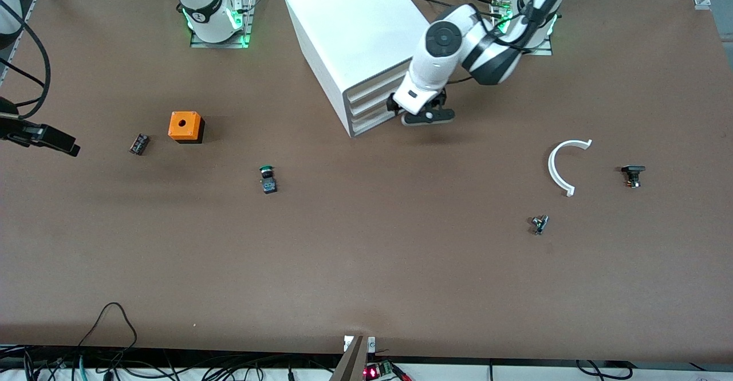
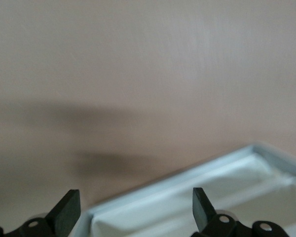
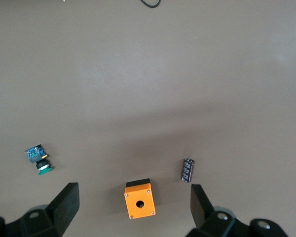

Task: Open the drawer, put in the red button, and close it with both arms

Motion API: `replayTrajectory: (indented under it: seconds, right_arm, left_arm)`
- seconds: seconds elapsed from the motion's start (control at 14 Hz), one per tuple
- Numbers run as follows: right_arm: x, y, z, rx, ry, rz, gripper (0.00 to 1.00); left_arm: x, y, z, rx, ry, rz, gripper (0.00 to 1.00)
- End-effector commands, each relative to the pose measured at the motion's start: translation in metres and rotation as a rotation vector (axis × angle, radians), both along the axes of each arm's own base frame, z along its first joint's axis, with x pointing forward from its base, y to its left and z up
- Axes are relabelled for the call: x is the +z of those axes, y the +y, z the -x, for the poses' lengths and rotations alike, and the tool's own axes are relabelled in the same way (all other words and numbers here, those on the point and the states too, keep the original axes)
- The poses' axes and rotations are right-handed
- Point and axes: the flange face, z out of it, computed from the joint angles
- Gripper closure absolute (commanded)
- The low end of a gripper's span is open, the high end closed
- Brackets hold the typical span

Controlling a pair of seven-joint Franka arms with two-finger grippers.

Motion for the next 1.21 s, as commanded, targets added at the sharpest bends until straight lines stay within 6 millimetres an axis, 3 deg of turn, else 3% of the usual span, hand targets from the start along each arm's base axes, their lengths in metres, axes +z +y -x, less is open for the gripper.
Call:
replayTrajectory:
  seconds: [0.0, 0.14, 0.29, 0.43, 0.64, 0.71, 0.93, 1.14]
  right_arm:
    - [-0.002, 0.003, 0.028, 0.02, -0.027, -0.016, 0.0]
    - [-0.003, 0.003, 0.048, 0.025, -0.041, -0.019, 0.0]
    - [0.0, 0.003, 0.056, 0.102, -0.017, -0.021, 0.0]
    - [0.001, 0.004, 0.059, 0.12, -0.007, -0.024, 0.0]
    - [0.002, 0.005, 0.06, 0.116, -0.006, -0.025, 0.0]
    - [0.002, 0.005, 0.06, 0.116, -0.006, -0.025, 0.0]
    - [0.003, 0.004, 0.06, 0.118, -0.012, -0.021, 0.0]
    - [0.002, 0.003, 0.064, 0.114, -0.009, -0.021, 0.0]
  left_arm:
    - [0.066, 0.083, -0.068, 0.166, -0.14, -0.006, 0.0]
    - [0.096, 0.125, -0.098, 0.23, -0.167, -0.019, 0.0]
    - [0.135, 0.158, -0.111, 0.144, -0.14, -0.066, 0.0]
    - [0.182, 0.214, -0.126, 0.006, -0.114, -0.097, 0.0]
    - [0.236, 0.291, -0.123, -0.102, -0.071, -0.112, 0.0]
    - [0.251, 0.307, -0.119, -0.102, -0.051, -0.113, 0.0]
    - [0.292, 0.336, -0.1, -0.139, -0.063, -0.113, 0.0]
    - [0.3, 0.349, -0.099, -0.119, -0.058, -0.11, 0.0]
